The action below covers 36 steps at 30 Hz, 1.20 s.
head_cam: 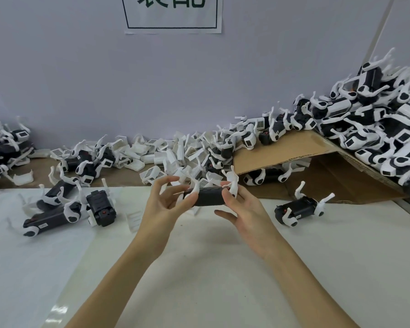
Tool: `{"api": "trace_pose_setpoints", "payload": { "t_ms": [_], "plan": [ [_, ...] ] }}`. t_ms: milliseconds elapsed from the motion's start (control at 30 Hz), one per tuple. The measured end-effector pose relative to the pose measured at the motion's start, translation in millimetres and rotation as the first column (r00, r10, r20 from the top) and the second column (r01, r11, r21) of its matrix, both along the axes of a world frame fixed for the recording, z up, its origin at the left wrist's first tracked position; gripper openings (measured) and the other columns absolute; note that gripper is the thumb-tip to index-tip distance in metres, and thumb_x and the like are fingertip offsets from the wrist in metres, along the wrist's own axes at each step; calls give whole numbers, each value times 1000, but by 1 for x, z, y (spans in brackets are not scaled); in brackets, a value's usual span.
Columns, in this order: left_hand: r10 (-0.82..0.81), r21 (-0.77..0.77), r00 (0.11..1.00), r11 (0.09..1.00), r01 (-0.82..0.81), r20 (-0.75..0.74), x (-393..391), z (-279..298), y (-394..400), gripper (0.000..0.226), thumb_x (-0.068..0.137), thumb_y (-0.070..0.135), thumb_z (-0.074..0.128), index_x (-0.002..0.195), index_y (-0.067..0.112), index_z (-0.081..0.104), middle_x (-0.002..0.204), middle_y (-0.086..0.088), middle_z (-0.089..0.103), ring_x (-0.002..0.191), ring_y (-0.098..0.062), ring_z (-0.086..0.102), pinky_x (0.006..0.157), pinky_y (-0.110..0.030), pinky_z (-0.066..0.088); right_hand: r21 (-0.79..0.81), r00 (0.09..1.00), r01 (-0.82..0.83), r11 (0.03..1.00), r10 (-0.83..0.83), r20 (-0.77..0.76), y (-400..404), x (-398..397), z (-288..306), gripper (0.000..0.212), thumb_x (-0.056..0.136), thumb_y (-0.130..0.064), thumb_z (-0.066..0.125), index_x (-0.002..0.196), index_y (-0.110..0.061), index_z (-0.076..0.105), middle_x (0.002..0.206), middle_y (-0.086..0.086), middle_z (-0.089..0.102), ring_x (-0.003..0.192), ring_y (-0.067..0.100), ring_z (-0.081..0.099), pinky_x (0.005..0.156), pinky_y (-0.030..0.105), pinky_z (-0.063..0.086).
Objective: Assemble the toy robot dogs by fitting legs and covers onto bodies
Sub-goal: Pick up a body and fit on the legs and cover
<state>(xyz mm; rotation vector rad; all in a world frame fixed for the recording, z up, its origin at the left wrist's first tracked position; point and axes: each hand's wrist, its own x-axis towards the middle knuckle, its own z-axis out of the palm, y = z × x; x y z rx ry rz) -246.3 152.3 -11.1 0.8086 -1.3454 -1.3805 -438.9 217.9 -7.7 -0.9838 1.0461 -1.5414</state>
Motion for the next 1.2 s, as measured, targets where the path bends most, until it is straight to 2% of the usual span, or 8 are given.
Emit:
{"api": "trace_pose_setpoints", "payload": {
  "t_ms": [233, 300, 433, 533, 667, 800, 967, 1200],
  "plan": [
    [-3, 22, 999, 1000, 2, 32, 0, -2, -2, 82, 70, 57, 88, 141, 32, 57, 130, 7, 75, 121, -3, 68, 106, -32, 45, 60, 986, -166, 984, 167, -5, 7, -6, -1, 60, 91, -40, 79, 137, -14, 51, 82, 12, 67, 66, 23, 63, 58, 26, 49],
    [-58, 112, 997, 992, 54, 40, -1, -1, -1, 80, 79, 71, 77, 144, 27, 58, 131, -1, 74, 117, -17, 72, 112, -41, 48, 35, 971, -230, 972, 227, 81, 6, -9, -3, 55, 93, -26, 78, 141, -21, 52, 83, 12, 64, 70, 21, 61, 60, 25, 49],
    [-218, 338, 964, 905, 257, -149, 2, 6, 1, 72, 98, 78, 38, 139, 24, 63, 118, -23, 74, 86, -40, 72, 68, -36, 57, -2, 951, -308, 952, 308, -12, 7, -16, -3, 72, 96, 5, 66, 146, -44, 50, 99, 17, 66, 88, 25, 66, 78, 30, 55],
    [-223, 333, 953, 900, 282, -204, 7, 10, -2, 61, 101, 70, 44, 124, 17, 63, 111, -19, 74, 76, -38, 69, 69, -38, 55, 18, 910, -410, 912, 410, -61, 9, -26, 2, 87, 94, 23, 44, 153, -40, 47, 128, 29, 61, 112, 33, 67, 94, 40, 53],
    [-255, 183, 966, 948, 259, -47, 9, 9, -1, 23, 100, 41, 66, 113, 23, 57, 119, -22, 73, 87, -40, 72, 77, -43, 52, -20, 891, -445, 895, 445, 88, 6, -27, 2, 61, 99, -5, 40, 154, -30, 51, 152, 26, 51, 136, 45, 55, 100, 48, 49],
    [-241, 42, 970, 970, 240, 32, 13, 9, 1, 56, 91, 34, 81, 138, 45, 53, 133, -15, 71, 111, -29, 72, 94, -41, 53, 80, 971, -235, 969, 230, 64, 1, -15, -3, 60, 92, -50, 73, 146, -28, 59, 141, 13, 66, 125, 37, 66, 98, 47, 55],
    [-203, 58, 978, 978, 200, 48, 11, 9, 1, 69, 74, 55, 85, 138, 45, 63, 105, 5, 77, 93, -10, 69, 88, -24, 47, 12, 988, -125, 992, 125, -86, 3, -10, -4, 58, 83, -39, 76, 134, -14, 67, 115, 9, 72, 109, 30, 66, 93, 34, 58],
    [-215, -121, 963, 964, 236, 165, 20, 11, 0, 55, 87, 44, 79, 138, 28, 67, 138, 0, 71, 128, -20, 65, 95, -31, 50, 4, 909, -176, 984, 164, -383, 9, -16, -3, 50, 91, -18, 81, 136, -23, 61, 130, -4, 72, 124, 13, 66, 99, 27, 54]
  ]
}}
